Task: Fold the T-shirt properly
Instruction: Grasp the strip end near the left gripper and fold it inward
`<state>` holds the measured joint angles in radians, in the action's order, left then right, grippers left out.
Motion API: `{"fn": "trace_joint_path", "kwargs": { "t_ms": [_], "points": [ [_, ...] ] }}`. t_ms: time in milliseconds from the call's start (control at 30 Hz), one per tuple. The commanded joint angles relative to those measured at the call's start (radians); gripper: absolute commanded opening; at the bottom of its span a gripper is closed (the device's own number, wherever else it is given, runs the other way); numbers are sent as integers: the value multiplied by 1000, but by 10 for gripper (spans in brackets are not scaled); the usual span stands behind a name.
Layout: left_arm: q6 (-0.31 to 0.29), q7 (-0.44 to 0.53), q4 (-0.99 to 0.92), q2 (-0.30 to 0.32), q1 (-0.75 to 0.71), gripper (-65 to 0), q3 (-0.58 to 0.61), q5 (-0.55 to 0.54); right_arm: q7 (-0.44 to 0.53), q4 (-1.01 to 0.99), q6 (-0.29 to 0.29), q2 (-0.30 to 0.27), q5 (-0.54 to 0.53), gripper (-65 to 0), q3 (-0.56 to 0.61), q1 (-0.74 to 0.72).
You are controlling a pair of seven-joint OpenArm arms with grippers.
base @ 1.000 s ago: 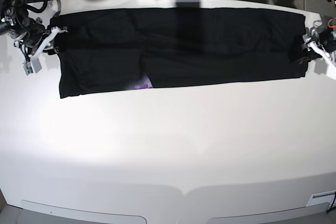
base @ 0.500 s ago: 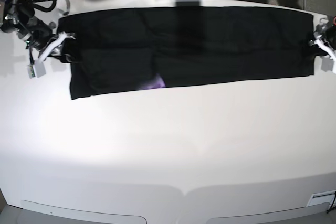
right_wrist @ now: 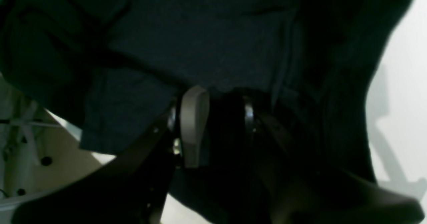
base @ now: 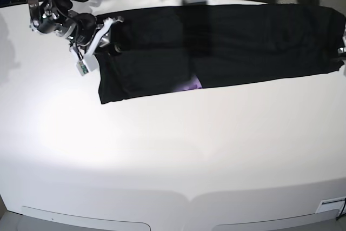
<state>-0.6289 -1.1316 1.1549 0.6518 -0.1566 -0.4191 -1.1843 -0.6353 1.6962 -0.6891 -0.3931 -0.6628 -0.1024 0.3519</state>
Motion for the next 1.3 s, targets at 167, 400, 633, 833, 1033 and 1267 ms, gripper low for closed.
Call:
{"fn": "trace_joint_path", "kwargs": {
  "t_ms": [167,400,633,833,1033,1267],
  "points": [
    [0,-5,133,-212,6,-650,-5,-22,26,19,-9,-14,-17,-479,-4,-19],
    [0,-5,307,-481,8,-650,-5,-13,26,19,-9,-14,-17,-479,-4,-20],
    [124,-80,575,-521,10,-650,-5,156,22,19,-9,-14,-17,-479,-4,-19],
    [194,-23,768,-531,-67,-650,-5,216,22,19,-9,-14,-17,-479,-4,-19],
    [196,-13,925,-535,-104,-650,-13,449,22,19,-9,-14,-17,-479,-4,-19],
    [223,39,943,-392,-105,-650,-134,745,13,19,-9,-14,-17,-479,-4,-19]
  ]
}}
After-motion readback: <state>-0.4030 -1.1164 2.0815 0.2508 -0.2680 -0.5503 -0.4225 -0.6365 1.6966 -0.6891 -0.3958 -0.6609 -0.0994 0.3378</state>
